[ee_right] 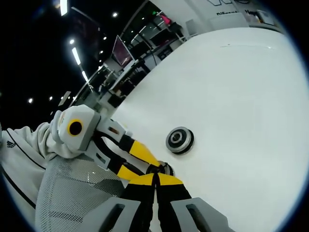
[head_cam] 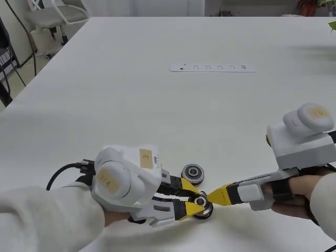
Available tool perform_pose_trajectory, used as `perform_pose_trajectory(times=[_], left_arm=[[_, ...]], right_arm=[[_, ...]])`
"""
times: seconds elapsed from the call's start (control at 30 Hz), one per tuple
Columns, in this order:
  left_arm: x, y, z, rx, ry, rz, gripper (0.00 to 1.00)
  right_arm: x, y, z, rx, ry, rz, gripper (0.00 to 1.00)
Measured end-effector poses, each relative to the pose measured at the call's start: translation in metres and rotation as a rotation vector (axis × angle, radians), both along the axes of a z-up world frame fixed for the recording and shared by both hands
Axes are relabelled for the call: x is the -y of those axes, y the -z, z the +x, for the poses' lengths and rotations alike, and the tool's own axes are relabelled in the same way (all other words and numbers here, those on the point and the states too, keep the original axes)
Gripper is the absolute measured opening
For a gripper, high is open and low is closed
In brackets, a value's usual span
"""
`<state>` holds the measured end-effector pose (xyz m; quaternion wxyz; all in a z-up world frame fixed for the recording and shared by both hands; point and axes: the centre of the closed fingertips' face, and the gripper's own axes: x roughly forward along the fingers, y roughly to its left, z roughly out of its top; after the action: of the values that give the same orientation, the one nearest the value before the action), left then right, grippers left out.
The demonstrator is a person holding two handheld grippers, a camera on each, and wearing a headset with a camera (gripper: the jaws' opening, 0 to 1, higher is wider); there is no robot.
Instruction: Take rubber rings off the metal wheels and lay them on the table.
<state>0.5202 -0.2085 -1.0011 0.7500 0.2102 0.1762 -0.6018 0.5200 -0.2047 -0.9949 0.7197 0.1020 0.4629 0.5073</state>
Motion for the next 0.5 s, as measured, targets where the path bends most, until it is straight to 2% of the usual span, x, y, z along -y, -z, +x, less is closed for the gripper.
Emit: perform_pose_trajectory(times=[0.07,0.1,0.13,0.17,0.2,0.23,0.27,0.37,0.43,0.5], left_arm=[[0.000,0.000,0.000,-0.004,-0.003,-0.002,0.14],[0.000,0.000,0.000,-0.006,-0.004,-0.002,0.14],[0.000,0.000,0.000,-0.006,-0.005,-0.003,0.14],[0.000,0.000,0.000,-0.007,-0.006,-0.004,0.14],[0.000,0.000,0.001,-0.007,-0.011,-0.005,0.14],[0.000,0.000,0.001,-0.008,-0.011,-0.006,0.14],[0.000,0.000,0.001,-0.008,-0.012,-0.006,0.14],[0.000,0.000,0.001,-0.011,-0.018,-0.011,0.14],[0.000,0.000,0.001,-0.013,-0.023,-0.017,0.14],[0.000,0.000,0.001,-0.015,-0.027,-0.022,0.14]], right_arm=[[-0.001,-0.001,-0.001,-0.007,-0.001,0.014,0.00],[-0.007,-0.007,-0.002,-0.027,-0.001,0.065,0.00],[-0.011,-0.015,0.003,-0.035,0.040,0.116,0.00],[-0.014,-0.021,0.002,-0.056,0.036,0.150,0.00],[-0.010,-0.017,0.000,-0.079,0.029,0.114,0.00],[-0.008,-0.012,0.003,-0.035,0.019,0.090,0.00],[-0.008,-0.010,0.002,-0.021,0.017,0.081,0.00],[-0.006,-0.007,0.006,-0.039,0.039,0.078,0.00],[-0.002,0.000,0.007,-0.034,0.045,0.035,0.00],[-0.001,0.003,0.005,-0.036,0.038,0.022,0.00]])
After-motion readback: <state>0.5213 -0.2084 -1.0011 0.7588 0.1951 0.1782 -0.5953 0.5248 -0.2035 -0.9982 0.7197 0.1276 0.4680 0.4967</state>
